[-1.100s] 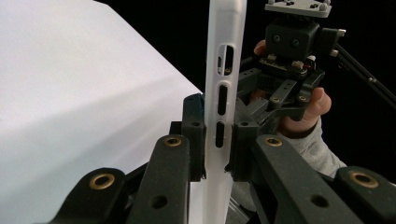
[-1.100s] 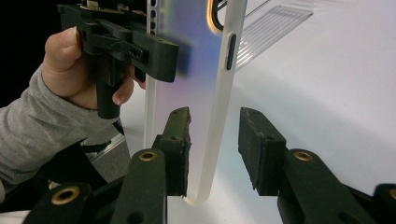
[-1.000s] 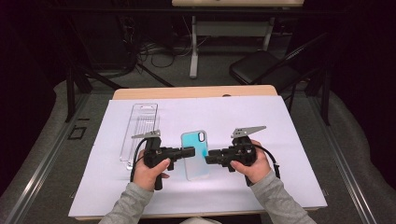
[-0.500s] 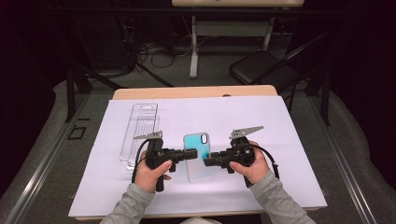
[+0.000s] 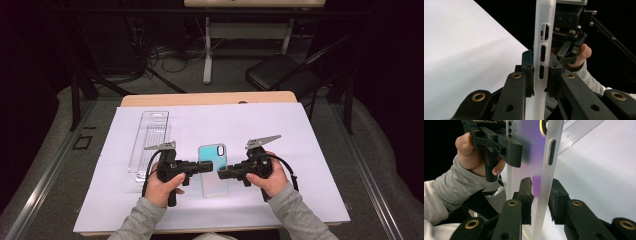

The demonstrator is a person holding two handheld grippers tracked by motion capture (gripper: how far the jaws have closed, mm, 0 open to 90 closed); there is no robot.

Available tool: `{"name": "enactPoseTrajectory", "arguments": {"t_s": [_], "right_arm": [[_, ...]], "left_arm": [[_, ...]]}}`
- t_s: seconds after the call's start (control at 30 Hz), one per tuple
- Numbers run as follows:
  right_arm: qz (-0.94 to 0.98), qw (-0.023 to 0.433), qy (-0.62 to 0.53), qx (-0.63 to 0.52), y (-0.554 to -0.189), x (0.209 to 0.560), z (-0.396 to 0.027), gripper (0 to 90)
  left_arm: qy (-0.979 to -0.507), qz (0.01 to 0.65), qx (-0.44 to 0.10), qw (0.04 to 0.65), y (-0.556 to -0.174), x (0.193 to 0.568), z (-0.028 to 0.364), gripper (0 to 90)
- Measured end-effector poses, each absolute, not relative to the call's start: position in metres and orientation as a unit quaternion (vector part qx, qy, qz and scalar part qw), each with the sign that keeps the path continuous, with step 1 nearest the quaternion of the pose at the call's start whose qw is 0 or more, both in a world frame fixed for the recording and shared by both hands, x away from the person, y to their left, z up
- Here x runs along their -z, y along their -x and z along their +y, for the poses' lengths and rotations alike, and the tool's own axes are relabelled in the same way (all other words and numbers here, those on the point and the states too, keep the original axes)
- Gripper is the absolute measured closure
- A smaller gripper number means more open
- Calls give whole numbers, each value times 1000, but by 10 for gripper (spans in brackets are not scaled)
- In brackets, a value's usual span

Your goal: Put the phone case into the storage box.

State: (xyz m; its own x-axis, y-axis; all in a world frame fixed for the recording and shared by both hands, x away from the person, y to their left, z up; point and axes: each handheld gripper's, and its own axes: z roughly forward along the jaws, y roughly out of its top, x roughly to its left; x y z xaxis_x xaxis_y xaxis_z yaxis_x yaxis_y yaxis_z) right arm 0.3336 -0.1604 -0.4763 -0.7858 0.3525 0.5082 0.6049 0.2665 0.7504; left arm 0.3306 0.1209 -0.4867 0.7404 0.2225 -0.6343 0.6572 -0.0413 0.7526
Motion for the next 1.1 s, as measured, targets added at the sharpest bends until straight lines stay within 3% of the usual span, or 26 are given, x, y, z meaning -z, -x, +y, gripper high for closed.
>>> {"name": "enactPoseTrajectory", "arguments": {"t_s": [1.1], "right_arm": [[-775, 158, 303, 532, -337, 478, -164, 810]], "left_arm": [[-700, 313, 175, 618, -330, 486, 122, 811]]}}
